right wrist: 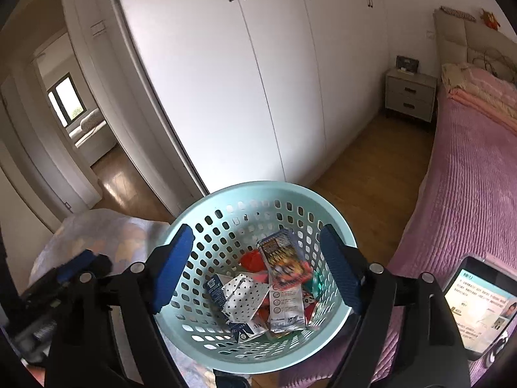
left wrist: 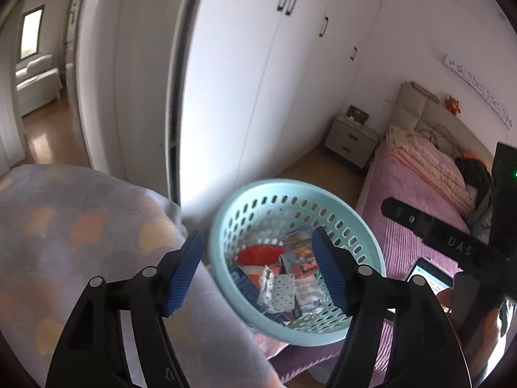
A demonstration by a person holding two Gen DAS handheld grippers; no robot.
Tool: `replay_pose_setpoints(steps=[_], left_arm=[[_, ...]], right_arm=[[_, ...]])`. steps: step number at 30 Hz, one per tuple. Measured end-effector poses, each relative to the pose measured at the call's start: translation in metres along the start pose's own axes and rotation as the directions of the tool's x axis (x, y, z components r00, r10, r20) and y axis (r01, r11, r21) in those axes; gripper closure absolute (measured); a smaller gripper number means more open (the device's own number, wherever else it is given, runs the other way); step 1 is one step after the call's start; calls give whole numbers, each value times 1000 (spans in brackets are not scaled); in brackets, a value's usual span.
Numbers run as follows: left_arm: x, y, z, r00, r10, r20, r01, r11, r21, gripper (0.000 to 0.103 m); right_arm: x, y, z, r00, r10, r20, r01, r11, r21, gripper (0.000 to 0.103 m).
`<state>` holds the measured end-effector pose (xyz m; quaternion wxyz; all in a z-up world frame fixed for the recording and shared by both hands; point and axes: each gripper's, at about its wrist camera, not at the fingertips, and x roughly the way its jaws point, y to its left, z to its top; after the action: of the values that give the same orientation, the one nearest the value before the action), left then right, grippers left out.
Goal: Collect trash
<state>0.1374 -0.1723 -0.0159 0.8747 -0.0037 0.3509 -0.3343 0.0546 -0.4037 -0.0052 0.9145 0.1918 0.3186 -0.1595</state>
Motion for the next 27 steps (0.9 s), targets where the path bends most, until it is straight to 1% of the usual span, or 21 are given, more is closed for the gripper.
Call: replay_pose_setpoints(steps=[2, 6, 9, 11, 13, 15, 18, 19, 21, 22, 24, 26, 27], left_arm=[[-11, 7, 0, 999, 19, 31, -18, 1000, -11, 30], [-38, 16, -2, 993, 71, 94, -70, 997, -8, 23], [-61, 22, -4, 981, 123, 149, -126, 992, 13, 22], [-78, 28, -6, 965, 175, 196, -182, 983, 19, 20], [-93, 32, -9, 946, 214, 243, -224, 974, 14, 18], [-106, 35, -17, 925, 251, 286, -264, 964, 8, 14], [-114, 41, -34, 891, 314, 328, -331, 944, -6, 12], [-114, 41, -36, 885, 327, 332, -343, 939, -10, 11], [-111, 45, -42, 874, 352, 335, -365, 931, -27, 12], [-110, 49, -47, 862, 372, 346, -381, 924, -43, 11], [-111, 52, -52, 846, 390, 365, -399, 915, -54, 11], [-111, 55, -58, 822, 418, 387, -432, 900, -55, 12], [-111, 56, -59, 814, 427, 395, -443, 895, -53, 11]], right_arm=[[-3, 9, -1, 1000, -2, 6, 2, 1000, -25, 26], [-18, 27, -5, 999, 18, 48, -15, 998, -67, 26], [-40, 41, -9, 989, 34, 147, -21, 996, -87, 26], [-57, 50, -13, 974, 65, 215, -45, 994, -98, 19], [-68, 58, -21, 962, 78, 261, -51, 992, -112, 16], [-74, 66, -29, 956, 75, 285, -35, 989, -142, 15], [-76, 81, -44, 949, 29, 315, 33, 981, -191, 15], [-77, 82, -47, 946, 24, 323, 42, 980, -196, 15], [-77, 85, -53, 940, 20, 341, 50, 979, -198, 15], [-78, 87, -55, 939, 25, 344, 44, 981, -190, 15], [-77, 89, -57, 938, 31, 345, 34, 983, -182, 15], [-77, 93, -61, 934, 18, 357, 49, 983, -178, 15], [-77, 95, -63, 931, 7, 366, 63, 982, -179, 15]])
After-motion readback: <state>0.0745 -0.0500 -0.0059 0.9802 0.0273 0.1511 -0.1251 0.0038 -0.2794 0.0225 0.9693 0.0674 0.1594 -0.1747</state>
